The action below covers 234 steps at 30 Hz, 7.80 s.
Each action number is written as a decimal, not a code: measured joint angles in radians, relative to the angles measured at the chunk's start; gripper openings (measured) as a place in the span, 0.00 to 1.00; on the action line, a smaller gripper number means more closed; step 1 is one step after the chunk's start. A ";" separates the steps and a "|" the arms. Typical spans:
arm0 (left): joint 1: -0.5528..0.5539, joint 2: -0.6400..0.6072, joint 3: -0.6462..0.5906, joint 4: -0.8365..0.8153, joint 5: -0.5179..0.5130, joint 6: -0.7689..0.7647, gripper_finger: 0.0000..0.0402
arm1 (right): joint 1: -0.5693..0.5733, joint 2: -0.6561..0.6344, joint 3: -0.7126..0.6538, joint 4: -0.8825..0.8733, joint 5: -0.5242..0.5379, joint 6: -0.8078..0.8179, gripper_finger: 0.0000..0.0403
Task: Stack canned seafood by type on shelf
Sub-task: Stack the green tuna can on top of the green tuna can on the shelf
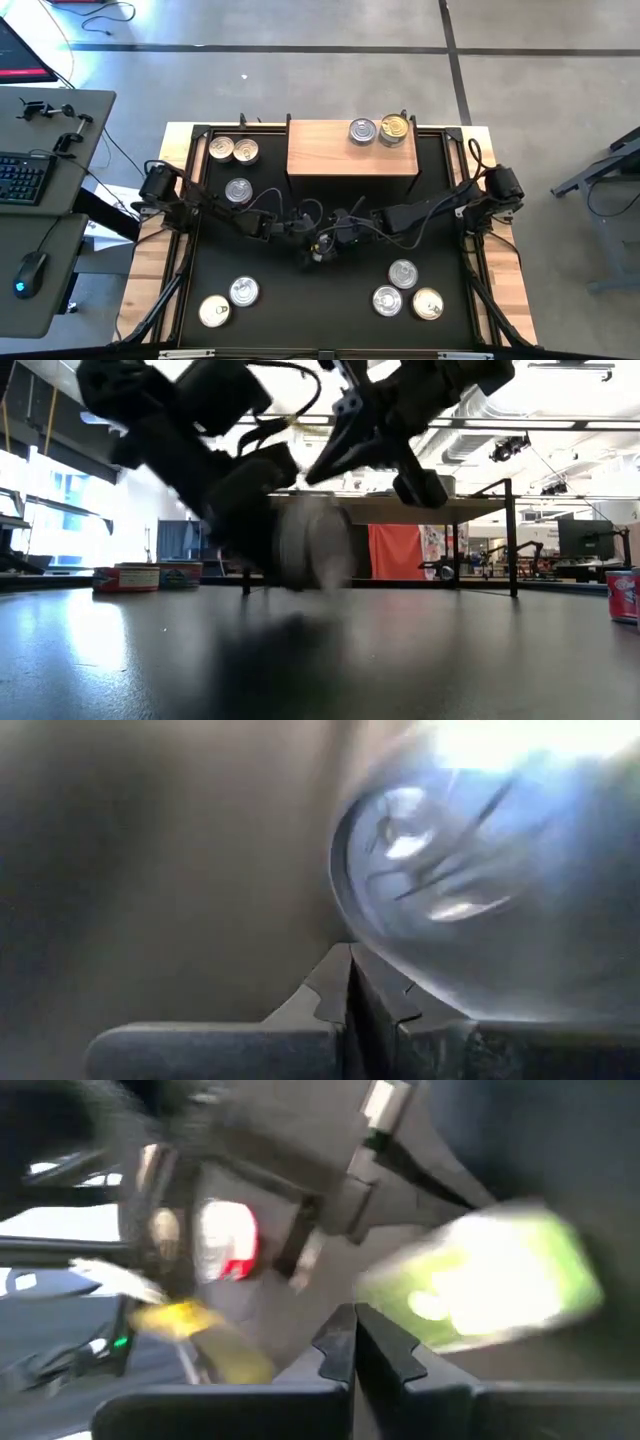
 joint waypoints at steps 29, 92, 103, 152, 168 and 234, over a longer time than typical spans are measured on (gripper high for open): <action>-0.112 -0.502 -0.351 -0.186 -0.008 -0.330 0.00 | 0.270 -0.118 0.076 -0.072 0.066 0.177 0.23; -0.125 -0.536 -0.363 -0.084 0.405 0.025 0.00 | 0.033 0.632 1.014 -1.221 -0.033 0.549 0.64; -0.125 -0.536 -0.363 -0.074 0.404 -0.021 0.00 | 0.049 0.629 1.025 -1.305 0.025 0.435 0.27; 0.174 -0.536 -0.052 0.005 0.360 0.098 0.00 | -0.248 -0.481 -0.073 -0.152 0.793 0.159 0.27; 0.291 -0.536 0.008 -0.215 0.613 0.209 0.00 | -0.422 -0.244 0.007 -0.201 0.819 0.547 0.27; 0.267 -0.536 0.007 -0.221 0.610 0.260 0.00 | -0.584 -0.227 0.210 -0.574 0.529 0.469 0.39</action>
